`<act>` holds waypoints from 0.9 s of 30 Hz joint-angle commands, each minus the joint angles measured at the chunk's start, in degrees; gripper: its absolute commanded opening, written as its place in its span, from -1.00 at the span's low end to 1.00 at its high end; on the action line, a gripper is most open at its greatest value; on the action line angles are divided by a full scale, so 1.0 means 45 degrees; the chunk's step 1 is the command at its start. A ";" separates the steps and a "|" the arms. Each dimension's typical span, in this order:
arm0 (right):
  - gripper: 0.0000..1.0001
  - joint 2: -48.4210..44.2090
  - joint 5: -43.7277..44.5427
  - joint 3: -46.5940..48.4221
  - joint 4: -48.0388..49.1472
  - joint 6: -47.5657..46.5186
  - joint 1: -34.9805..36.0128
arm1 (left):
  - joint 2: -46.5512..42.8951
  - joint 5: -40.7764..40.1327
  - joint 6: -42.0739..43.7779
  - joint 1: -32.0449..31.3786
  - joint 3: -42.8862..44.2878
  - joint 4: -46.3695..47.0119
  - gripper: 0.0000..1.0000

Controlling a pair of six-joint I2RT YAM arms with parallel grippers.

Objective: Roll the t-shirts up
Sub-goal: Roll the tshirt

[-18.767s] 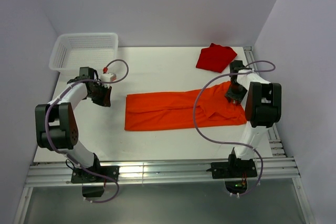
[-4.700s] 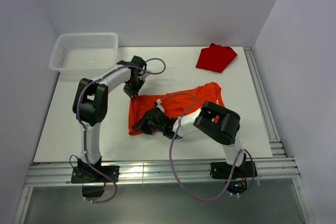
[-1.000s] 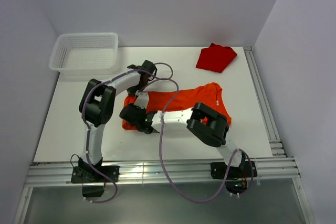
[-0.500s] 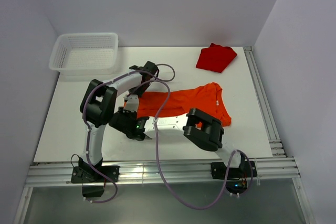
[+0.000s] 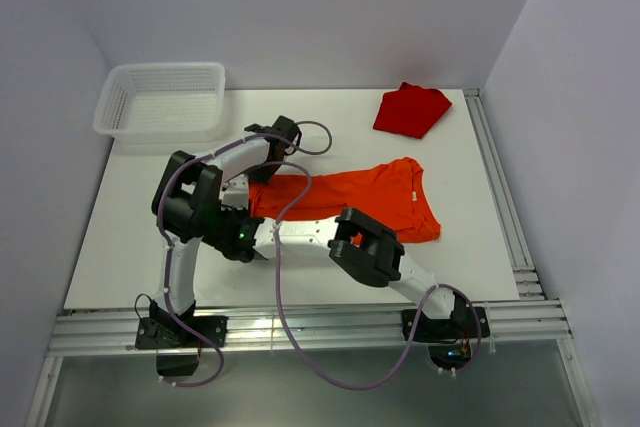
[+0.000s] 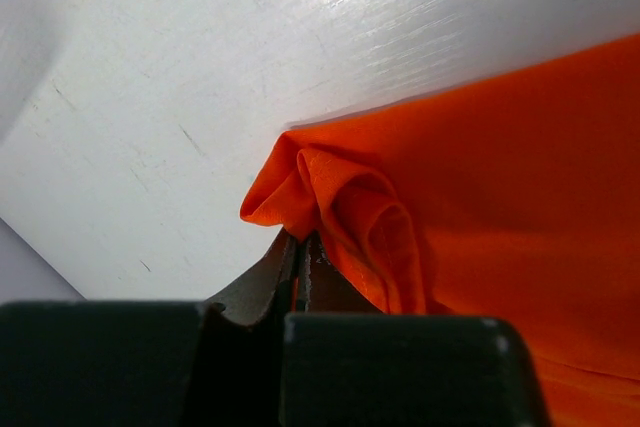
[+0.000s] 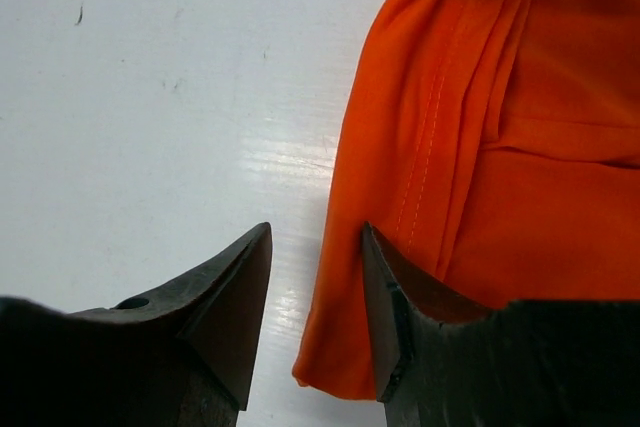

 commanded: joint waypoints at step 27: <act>-0.81 -0.0406 -0.1390 -0.1240 -0.0161 0.0561 -0.0259 | 0.0238 0.0635 0.0571 0.0234 0.1791 -0.1013 -0.52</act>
